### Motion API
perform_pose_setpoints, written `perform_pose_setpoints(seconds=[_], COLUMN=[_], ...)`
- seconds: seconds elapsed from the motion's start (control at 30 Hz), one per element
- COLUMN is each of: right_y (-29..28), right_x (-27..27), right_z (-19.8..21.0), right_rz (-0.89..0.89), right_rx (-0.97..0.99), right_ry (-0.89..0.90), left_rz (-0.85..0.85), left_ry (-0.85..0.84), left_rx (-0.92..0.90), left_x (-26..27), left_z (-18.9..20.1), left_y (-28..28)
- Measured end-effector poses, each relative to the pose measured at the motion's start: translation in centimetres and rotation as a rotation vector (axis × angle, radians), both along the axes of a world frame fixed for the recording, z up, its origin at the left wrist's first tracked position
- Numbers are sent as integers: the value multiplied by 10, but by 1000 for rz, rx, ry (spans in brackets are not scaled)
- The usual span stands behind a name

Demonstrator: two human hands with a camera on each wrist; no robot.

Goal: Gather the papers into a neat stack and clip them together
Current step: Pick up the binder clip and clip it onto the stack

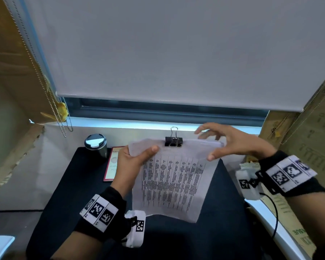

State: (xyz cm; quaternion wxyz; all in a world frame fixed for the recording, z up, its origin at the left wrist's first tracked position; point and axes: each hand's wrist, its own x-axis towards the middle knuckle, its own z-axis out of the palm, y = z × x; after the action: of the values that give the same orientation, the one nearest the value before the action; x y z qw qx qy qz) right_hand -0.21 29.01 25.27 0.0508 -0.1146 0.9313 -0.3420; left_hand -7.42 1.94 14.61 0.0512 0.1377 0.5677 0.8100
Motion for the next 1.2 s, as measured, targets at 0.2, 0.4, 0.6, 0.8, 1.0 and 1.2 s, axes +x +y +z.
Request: perform_pose_setpoints(seconds=[0.2,0.4,0.6,0.8,1.0,1.2], right_y=[-19,-38,-21,0,19,26], right_x=[44,54,47,49,40,1], right_z=[-90,-153,-176,-219,-269,-282], right_rz=[-151,-451,-521,-451,-500,-649], right_rx=[-491,-790,-988,-1062,-1047,-1013], right_ry=[-125,-59,-137,-419,-490,-491], left_rz=[-51,-140,-311,-242,-213,-145], left_ry=[-31,-137,-354,-502,-619,-650], left_rx=[151,128,-159,-333,-416,-464], left_x=[-17,-22,15,32,4,-34], left_z=[24,23,-83,-142,-170,-182], left_y=[-15,-16,-2,14,27,50])
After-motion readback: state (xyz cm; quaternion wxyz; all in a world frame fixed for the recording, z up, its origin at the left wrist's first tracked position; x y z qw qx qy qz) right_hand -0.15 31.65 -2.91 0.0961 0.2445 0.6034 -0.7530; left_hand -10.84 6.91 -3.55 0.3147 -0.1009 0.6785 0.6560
